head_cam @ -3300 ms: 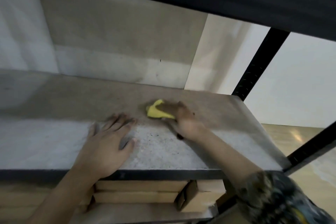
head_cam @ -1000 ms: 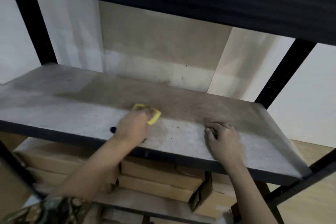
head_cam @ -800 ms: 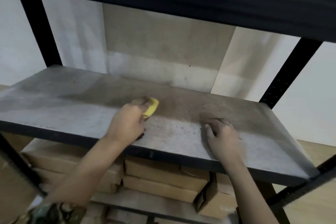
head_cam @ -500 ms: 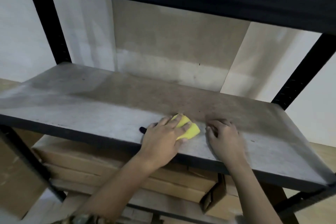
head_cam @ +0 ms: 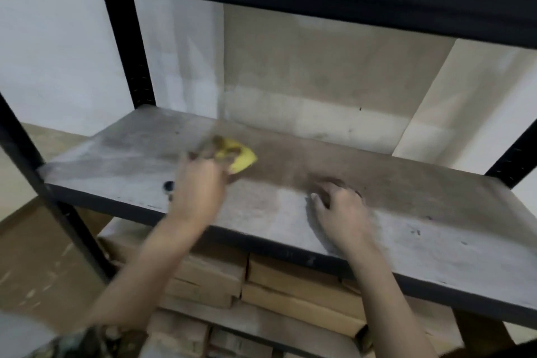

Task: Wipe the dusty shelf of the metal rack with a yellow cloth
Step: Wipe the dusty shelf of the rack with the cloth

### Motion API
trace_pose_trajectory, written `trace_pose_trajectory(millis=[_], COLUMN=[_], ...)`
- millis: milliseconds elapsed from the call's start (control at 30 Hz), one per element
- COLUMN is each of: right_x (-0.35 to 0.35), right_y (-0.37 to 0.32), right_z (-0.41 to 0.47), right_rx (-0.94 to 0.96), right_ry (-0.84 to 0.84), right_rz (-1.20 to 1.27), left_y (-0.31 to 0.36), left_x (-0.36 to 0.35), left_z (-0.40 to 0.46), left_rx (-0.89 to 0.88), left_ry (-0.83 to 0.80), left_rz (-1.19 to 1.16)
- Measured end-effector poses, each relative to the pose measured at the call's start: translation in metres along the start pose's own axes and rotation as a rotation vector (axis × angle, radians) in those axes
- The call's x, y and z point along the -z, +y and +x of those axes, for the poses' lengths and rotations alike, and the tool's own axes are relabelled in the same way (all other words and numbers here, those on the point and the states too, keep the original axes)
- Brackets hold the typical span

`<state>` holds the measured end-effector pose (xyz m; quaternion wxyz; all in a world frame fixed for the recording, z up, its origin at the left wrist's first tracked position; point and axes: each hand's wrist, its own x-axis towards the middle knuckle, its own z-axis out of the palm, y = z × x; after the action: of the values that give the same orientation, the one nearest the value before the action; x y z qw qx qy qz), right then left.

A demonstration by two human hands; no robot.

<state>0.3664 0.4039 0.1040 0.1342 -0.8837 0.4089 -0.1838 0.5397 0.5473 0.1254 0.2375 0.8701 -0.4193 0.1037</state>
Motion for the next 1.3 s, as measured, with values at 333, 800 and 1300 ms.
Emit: trace_pose_trajectory(millis=[333,800,1300], right_x=[-0.007,-0.033,-0.045], right_y=[-0.020,-0.087,-0.082], right_z=[-0.007,0.010,0.015], right_rx=[-0.132,0.124,0.064], right_ry=[0.061,-0.064,-0.080], right_rz=[0.031,-0.041,0.041], left_y=[0.009,-0.057,-0.194], left_x=[-0.025,-0.004,0.015], left_z=[-0.017,0.007,0.036], left_rx=[-0.295,-0.054,0.220], left_ry=[-0.293,-0.136,-0.066], left_rz=[0.017,-0.063,0.118])
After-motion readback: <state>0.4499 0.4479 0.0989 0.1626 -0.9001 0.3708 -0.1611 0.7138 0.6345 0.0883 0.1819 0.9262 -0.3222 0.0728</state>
